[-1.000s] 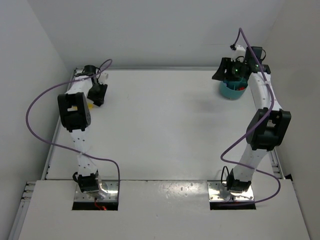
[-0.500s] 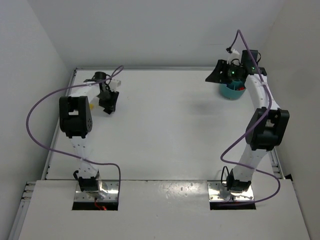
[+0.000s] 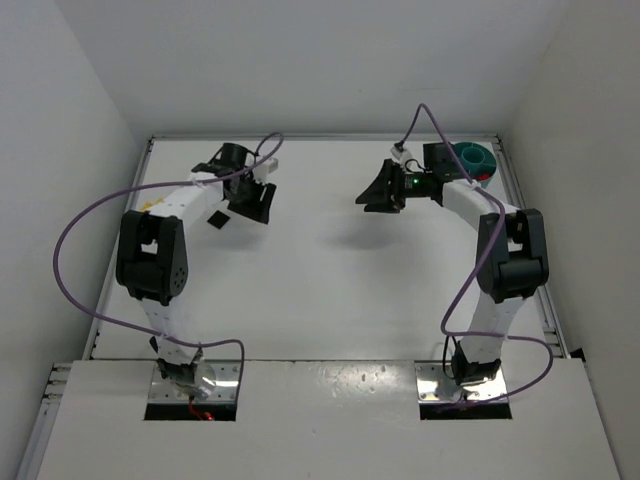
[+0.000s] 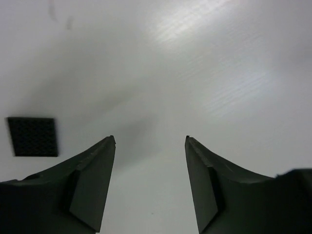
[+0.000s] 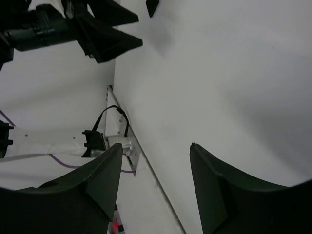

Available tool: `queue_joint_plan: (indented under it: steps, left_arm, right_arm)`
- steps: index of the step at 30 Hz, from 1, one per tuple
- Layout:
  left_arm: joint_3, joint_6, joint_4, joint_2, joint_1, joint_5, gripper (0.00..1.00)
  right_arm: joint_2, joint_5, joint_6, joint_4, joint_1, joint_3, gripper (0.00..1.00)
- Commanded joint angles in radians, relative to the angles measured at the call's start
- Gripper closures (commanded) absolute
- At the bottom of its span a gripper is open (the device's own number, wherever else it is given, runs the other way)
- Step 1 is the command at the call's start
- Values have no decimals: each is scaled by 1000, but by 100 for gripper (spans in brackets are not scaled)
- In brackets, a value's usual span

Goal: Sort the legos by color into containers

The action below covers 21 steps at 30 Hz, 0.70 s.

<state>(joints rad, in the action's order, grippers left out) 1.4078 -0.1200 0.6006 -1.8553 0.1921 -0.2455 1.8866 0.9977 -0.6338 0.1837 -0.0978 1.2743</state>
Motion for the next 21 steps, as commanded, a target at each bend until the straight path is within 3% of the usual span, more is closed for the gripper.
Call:
queue_joint_plan:
  steps: [1,3,7,21]
  left_arm:
    - [149,-19,83,-33,-77,67,35]
    - [280,-94,208,-124,-126,77,35]
    - [385,-184,269,-215,-200,118,35]
    - [319,-248,268,-282,-223,153,23]
  right_arm:
    - [-27,35,6,-40,-2,45,42]
    - [-38,7,31,-9,-13,54,42]
    - [-38,-14,94,25,-31,72,42]
    - [-38,-67,166,117,-51,111,41]
